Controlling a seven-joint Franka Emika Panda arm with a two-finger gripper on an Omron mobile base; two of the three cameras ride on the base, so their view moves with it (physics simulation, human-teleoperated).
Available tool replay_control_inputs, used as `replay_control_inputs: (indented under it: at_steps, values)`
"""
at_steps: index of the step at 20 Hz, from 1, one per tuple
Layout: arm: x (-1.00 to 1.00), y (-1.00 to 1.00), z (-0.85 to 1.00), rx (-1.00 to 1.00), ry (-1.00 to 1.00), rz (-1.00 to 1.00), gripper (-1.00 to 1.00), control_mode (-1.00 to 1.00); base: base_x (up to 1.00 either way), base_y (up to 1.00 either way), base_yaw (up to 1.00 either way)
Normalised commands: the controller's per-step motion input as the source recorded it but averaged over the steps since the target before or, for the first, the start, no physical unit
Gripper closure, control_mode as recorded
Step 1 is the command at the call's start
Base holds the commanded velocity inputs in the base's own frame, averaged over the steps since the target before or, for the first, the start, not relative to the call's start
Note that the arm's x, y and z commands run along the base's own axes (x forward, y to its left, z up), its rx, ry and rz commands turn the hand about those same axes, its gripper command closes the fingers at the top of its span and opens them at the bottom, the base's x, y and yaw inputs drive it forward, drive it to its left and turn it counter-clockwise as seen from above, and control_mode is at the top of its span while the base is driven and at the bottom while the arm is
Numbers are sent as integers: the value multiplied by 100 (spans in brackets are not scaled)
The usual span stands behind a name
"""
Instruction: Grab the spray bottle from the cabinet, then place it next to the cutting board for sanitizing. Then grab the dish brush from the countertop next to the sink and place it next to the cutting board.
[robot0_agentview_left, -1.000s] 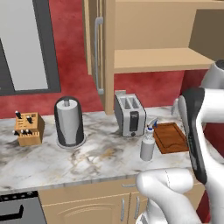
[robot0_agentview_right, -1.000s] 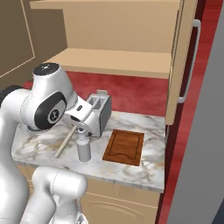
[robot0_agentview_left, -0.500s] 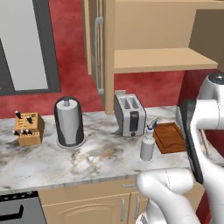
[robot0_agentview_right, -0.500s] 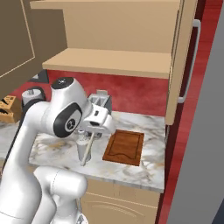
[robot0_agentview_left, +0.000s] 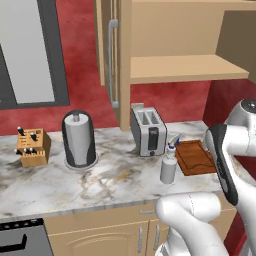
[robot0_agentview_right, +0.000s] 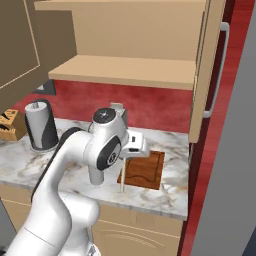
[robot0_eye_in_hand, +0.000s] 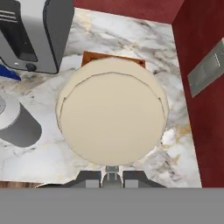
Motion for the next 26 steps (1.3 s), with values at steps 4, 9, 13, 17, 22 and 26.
replay_control_inputs:
  at_steps: [4,9,13,17,22,26]
  values:
    - [60,-34,-36,-2,1,8,100,-100,0,0,0]
    - [58,-28,-22,-1,7,0,100,-100,0,0,0]
    - [53,-24,-20,0,5,0,100,-100,0,0,0]
    - [42,-37,-12,0,0,0,100,-100,0,0,0]
    - [31,-47,-5,0,0,0,100,-100,0,0,0]
    - [26,-33,-18,0,0,0,100,-100,0,0,0]
